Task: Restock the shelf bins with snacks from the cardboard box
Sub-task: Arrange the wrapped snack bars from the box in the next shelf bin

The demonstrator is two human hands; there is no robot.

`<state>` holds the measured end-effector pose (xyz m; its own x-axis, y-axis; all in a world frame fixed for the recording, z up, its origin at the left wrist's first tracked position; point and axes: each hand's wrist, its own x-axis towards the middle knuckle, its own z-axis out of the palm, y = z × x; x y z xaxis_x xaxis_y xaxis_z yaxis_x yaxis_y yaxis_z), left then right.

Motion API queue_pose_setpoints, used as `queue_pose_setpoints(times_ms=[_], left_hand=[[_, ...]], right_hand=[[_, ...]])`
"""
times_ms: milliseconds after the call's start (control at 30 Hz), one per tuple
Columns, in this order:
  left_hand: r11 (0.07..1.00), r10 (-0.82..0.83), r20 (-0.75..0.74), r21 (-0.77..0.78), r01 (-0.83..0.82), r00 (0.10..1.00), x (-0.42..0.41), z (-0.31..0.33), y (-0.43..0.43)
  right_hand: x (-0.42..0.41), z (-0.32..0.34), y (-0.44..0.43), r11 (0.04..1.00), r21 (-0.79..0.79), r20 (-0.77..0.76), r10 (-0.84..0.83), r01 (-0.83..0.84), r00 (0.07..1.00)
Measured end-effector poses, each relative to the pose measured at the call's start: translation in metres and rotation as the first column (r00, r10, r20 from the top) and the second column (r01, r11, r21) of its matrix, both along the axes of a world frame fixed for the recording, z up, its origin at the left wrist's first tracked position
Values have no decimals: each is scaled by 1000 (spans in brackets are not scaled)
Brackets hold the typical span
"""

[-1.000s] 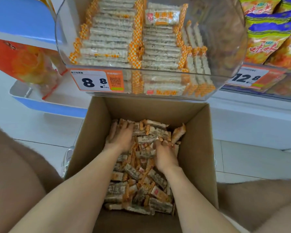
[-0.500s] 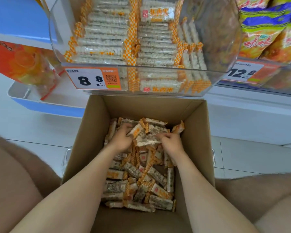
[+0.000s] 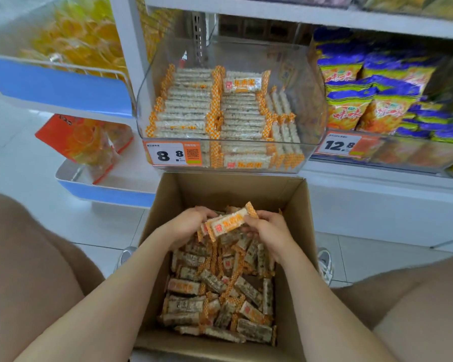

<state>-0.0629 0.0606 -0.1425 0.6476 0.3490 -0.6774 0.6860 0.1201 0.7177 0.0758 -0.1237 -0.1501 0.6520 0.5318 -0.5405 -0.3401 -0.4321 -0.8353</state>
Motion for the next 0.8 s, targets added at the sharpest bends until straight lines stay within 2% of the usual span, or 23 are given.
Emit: queue_pose_setpoints(times_ms=[100, 167, 267, 367, 467, 533, 567, 633, 700, 800], left_hand=[[995, -96, 48, 16, 95, 994, -2, 20, -2], [957, -237, 49, 185, 224, 970, -3, 38, -3], [851, -385, 27, 396, 344, 922, -2, 71, -4], [711, -526, 4, 551, 437, 851, -3, 106, -5], [600, -589, 21, 681, 420, 808, -6, 146, -7], [605, -574, 72, 708, 363, 816, -10, 167, -4], [623, -559, 97, 705, 340, 823, -12, 177, -1], [648, -540, 162, 706, 285, 826, -14, 194, 4], [691, -510, 281, 696, 193, 813, -13, 208, 10], [728, -471, 417, 681, 76, 777, -5, 221, 21]], right_hand=[[-8, 24, -5, 999, 43, -1, 4, -4, 1000], [-8, 38, -7, 998, 55, 50, 19, -21, 999], [-3, 62, -6, 994, -49, 283, 105, -95, 953], [-6, 88, -5, 966, -108, 556, 255, -235, 791], [-19, 116, -7, 872, -264, 749, 455, -413, 481], [-24, 133, -8, 832, -340, 803, 500, -438, 325], [-25, 141, -8, 839, -332, 820, 483, -432, 306], [-27, 160, -8, 867, -272, 846, 423, -418, 326], [-25, 176, -3, 883, -221, 865, 373, -415, 335], [-14, 202, 10, 889, -220, 892, 350, -401, 286]])
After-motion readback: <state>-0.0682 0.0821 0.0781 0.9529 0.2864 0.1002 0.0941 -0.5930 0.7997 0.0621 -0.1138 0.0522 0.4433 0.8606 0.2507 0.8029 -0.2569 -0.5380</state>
